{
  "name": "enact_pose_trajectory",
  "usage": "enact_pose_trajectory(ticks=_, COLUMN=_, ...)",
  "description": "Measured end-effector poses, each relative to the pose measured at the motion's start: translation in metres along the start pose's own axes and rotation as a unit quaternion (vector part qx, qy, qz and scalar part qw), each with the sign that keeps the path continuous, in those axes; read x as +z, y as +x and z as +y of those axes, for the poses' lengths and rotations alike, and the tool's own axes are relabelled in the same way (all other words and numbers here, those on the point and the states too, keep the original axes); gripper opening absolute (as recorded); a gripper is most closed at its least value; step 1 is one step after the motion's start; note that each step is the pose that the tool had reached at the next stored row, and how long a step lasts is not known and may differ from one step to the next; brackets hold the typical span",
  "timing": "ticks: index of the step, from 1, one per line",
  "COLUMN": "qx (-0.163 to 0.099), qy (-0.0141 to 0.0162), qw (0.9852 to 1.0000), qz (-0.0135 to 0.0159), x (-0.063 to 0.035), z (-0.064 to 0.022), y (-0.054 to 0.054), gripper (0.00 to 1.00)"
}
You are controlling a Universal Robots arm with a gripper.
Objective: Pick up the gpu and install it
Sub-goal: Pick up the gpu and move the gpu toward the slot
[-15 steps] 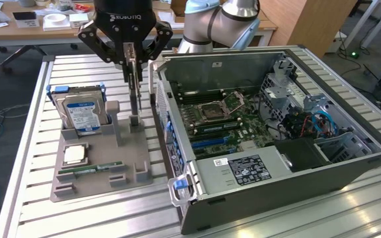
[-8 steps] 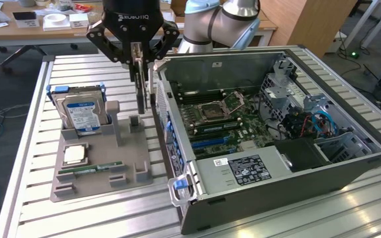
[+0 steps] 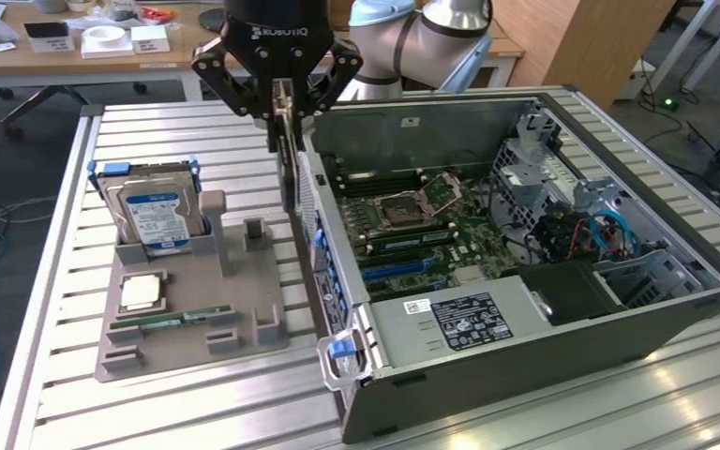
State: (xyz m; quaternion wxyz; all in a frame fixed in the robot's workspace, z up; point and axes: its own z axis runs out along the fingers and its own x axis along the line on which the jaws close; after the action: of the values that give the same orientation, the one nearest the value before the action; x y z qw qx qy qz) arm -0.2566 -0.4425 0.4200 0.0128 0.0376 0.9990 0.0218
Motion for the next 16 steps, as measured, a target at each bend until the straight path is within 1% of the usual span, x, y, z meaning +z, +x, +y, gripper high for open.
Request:
enact_pose_trajectory(ticks=7, qx=0.000, qy=0.0000, qw=1.0000, qz=0.0000, x=0.0005, z=0.0017, y=-0.019, gripper=0.27)
enact_pose_trajectory(ticks=16, qx=0.000, qy=0.0000, qw=1.0000, qz=0.0000, x=0.0014, z=0.0044, y=-0.048, gripper=0.27)
